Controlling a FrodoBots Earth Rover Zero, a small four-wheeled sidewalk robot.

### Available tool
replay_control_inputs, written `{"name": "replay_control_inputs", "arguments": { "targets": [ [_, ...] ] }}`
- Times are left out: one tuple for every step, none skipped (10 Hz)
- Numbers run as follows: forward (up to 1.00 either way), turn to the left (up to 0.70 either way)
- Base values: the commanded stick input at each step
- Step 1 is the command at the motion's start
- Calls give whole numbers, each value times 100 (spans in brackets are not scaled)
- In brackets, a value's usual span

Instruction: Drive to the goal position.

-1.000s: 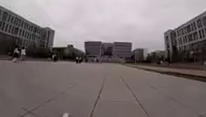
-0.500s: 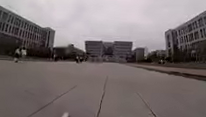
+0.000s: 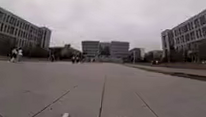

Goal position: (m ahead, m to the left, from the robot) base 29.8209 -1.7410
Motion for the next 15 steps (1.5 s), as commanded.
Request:
{"name": "replay_control_inputs", "arguments": {
  "targets": [
    [100,0],
    [100,0],
    [100,0],
    [100,0],
    [100,0],
    [100,0],
    [100,0],
    [100,0],
    [100,0],
    [100,0],
    [100,0],
    [100,0],
    [100,0],
    [100,0],
    [100,0]
  ]
}}
